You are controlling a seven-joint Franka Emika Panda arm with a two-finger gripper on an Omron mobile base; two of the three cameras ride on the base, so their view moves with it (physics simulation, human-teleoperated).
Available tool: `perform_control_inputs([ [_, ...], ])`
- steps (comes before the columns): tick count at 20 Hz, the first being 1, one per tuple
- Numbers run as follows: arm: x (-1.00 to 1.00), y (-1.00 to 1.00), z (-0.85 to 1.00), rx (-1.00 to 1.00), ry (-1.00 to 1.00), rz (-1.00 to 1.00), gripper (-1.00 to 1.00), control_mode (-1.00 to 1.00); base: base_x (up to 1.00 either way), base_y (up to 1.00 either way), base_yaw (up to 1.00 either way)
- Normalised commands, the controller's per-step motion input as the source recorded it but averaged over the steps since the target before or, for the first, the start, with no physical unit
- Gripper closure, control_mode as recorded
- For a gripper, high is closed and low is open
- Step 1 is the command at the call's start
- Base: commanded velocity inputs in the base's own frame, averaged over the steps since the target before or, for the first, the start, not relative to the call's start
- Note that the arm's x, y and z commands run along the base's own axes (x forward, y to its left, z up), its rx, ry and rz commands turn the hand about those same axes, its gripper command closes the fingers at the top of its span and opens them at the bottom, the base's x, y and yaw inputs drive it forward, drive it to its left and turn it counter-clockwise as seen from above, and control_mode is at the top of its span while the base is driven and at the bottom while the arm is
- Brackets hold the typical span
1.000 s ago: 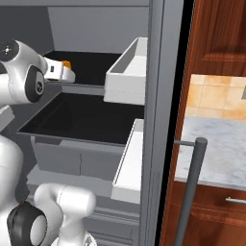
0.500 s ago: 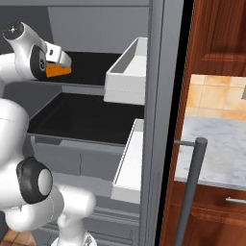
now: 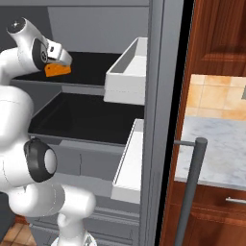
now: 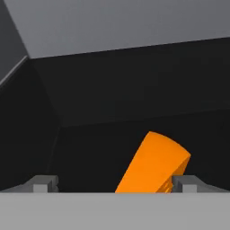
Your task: Take the cheese, shrimp, and corn from the fridge and place them on the plate on the dining counter to create an appetizer plate.
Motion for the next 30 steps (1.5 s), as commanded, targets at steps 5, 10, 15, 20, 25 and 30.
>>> perform_control_inputs([
  [5,-0.07,-0.08,-0.22,0.00,0.01,-0.14,-1.00,-1.00,0.00,0.00,0.00],
  [10,0.28,-0.21,-0.39,0.00,0.00,-0.05,1.00,-1.00,0.00,0.00,0.00],
  [15,0.28,-0.02,-0.35,0.00,0.00,0.00,1.00,-1.00,0.00,0.00,0.00],
  [20,-0.33,-0.39,0.02,0.00,-0.05,0.02,1.00,-1.00,0.00,0.00,0.00],
  [25,-0.95,-0.61,0.10,0.00,-0.14,0.09,1.00,-1.00,0.00,0.00,0.00],
  [30,-1.00,-0.56,0.04,0.00,-0.13,0.18,1.00,-1.00,0.00,0.00,0.00],
])
